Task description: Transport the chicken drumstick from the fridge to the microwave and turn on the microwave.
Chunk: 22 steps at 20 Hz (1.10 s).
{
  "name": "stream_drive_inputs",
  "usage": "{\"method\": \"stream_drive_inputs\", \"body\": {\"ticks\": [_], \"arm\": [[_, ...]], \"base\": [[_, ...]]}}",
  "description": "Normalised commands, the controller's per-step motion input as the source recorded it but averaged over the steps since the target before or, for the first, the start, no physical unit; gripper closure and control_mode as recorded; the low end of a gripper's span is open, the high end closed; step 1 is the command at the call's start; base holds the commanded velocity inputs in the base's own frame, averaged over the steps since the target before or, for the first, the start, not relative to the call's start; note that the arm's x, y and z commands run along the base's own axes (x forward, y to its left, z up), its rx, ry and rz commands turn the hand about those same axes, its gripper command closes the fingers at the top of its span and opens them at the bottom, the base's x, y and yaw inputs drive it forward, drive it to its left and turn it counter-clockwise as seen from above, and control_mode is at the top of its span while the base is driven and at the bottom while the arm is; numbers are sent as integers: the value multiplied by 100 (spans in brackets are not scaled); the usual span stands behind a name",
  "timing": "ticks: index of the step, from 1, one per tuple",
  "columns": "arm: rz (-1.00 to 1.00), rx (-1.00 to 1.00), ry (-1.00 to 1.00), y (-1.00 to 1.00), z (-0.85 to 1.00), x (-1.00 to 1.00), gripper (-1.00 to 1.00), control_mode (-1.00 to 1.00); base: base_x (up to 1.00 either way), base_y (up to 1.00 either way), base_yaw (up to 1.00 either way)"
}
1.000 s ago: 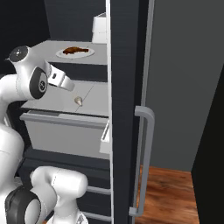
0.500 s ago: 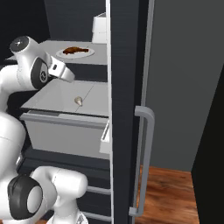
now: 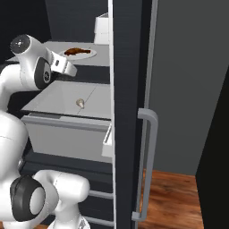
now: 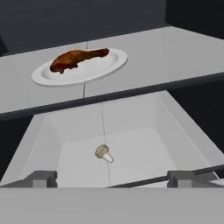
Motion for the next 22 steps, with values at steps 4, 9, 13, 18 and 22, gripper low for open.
{"method": "stream_drive_inputs", "body": {"ticks": [4, 9, 13, 18, 22], "arm": [[0, 0, -2, 13, 33, 1, -100, -100], [0, 0, 0, 13, 33, 15, -100, -100], [0, 0, 1, 13, 27, 19, -100, -100], [5, 0, 0, 1, 7, 24, -100, -100], [5, 0, 0, 0, -2, 31, -100, -100]], "base": [[0, 0, 0], [0, 0, 0], [0, 0, 0], [0, 0, 0], [0, 0, 0]]}}
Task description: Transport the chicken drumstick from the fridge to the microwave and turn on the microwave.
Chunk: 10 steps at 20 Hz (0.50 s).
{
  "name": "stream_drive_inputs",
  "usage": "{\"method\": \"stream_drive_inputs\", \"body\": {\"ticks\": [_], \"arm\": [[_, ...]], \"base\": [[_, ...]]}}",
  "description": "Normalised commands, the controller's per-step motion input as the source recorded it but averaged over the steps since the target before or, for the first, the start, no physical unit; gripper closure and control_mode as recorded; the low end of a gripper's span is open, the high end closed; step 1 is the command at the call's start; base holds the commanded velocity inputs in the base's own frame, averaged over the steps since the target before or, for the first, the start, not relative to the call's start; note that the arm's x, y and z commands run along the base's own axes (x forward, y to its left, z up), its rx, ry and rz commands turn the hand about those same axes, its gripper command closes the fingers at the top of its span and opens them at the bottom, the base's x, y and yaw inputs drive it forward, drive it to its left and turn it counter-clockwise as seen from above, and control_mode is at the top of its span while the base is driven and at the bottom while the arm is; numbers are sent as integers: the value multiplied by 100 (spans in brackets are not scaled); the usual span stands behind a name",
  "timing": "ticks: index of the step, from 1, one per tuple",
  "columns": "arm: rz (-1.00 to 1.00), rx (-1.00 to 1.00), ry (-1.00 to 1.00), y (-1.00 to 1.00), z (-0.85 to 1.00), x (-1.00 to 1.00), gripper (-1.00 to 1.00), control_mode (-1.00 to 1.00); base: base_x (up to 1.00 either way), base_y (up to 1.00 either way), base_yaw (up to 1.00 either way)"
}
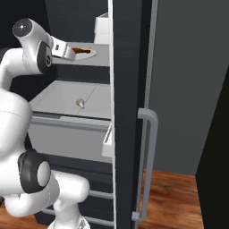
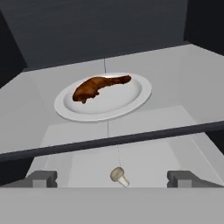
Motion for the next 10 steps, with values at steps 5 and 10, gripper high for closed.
{"method": "stream_drive_inputs", "body": {"ticks": [5, 10], "arm": [[6, 0, 0, 7, 0, 40, -100, -100], [3, 0, 0, 22, 0, 39, -100, -100]], "base": [[0, 0, 0], [0, 0, 0]]}}
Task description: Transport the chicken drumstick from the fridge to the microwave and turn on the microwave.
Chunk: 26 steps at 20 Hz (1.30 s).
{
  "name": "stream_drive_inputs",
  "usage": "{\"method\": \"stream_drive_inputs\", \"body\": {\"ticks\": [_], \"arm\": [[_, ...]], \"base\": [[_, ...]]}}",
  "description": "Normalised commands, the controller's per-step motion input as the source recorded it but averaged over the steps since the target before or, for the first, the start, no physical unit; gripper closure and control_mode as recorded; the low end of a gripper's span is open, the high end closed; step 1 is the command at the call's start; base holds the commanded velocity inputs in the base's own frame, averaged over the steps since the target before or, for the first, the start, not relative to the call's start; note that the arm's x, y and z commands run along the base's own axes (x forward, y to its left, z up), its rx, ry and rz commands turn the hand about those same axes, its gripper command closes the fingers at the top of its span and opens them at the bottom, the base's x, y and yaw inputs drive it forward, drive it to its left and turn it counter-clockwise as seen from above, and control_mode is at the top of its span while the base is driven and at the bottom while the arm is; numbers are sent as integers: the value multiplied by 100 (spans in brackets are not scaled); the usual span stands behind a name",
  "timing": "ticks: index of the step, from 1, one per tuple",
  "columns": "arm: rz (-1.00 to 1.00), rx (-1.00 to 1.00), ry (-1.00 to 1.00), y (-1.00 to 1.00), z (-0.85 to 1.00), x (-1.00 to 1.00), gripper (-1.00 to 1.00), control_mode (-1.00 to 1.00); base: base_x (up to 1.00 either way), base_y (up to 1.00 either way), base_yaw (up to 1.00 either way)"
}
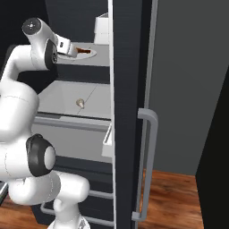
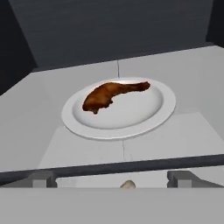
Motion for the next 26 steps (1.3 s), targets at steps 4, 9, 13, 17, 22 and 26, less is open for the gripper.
{"method": "stream_drive_inputs", "body": {"ticks": [4, 9, 13, 17, 22, 26], "arm": [[1, 0, 0, 13, 0, 38, -100, -100], [0, 0, 0, 9, 0, 39, -100, -100], [0, 0, 3, 5, 0, 38, -100, -100], [0, 0, 3, 6, -2, 32, -100, -100], [0, 0, 1, 10, -7, 25, -100, -100], [-1, 0, 1, 7, -4, 26, -100, -100]], "base": [[0, 0, 0], [0, 0, 0], [0, 0, 0], [0, 0, 0], [0, 0, 0], [0, 0, 0]]}}
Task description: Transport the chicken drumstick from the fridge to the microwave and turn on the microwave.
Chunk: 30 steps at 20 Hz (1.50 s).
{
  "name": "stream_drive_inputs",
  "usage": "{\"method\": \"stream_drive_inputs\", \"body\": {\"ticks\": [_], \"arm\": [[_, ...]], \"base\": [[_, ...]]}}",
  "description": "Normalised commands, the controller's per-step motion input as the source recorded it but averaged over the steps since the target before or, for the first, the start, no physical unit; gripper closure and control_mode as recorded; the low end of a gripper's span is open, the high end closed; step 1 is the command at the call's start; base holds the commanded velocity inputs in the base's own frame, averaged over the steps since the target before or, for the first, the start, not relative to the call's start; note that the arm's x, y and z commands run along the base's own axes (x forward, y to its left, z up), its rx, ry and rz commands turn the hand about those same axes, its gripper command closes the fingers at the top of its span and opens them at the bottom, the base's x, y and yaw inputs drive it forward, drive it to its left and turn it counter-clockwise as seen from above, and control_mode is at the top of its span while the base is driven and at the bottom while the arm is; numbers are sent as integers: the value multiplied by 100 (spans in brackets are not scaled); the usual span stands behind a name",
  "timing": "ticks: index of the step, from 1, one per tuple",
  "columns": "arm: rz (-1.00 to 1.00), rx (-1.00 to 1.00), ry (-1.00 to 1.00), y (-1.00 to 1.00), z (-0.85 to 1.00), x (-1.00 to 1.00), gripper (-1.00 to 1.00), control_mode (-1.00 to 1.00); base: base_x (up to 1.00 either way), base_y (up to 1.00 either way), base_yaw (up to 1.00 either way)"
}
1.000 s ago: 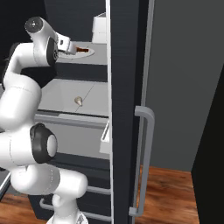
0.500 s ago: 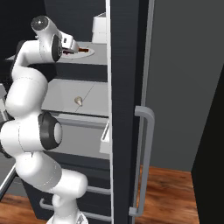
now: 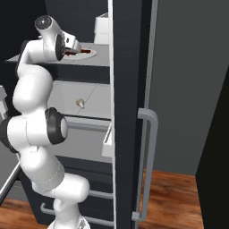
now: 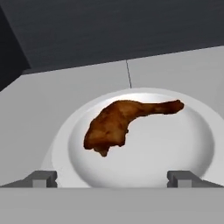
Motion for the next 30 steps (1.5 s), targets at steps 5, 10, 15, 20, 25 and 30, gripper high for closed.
{"method": "stream_drive_inputs", "body": {"ticks": [5, 10, 15, 20, 25, 30], "arm": [[-5, -1, 1, 5, -4, 25, -100, -100], [-5, -1, 2, 0, -2, 25, -100, -100], [-6, 0, 5, 0, 0, 26, -100, -100], [-6, 0, 6, 1, 0, 28, -100, -100], [-5, 0, 6, 2, 0, 28, -100, -100], [-4, 0, 4, 7, 0, 19, -100, -100]], "base": [[0, 0, 0], [0, 0, 0], [0, 0, 0], [0, 0, 0], [0, 0, 0], [0, 0, 0]]}}
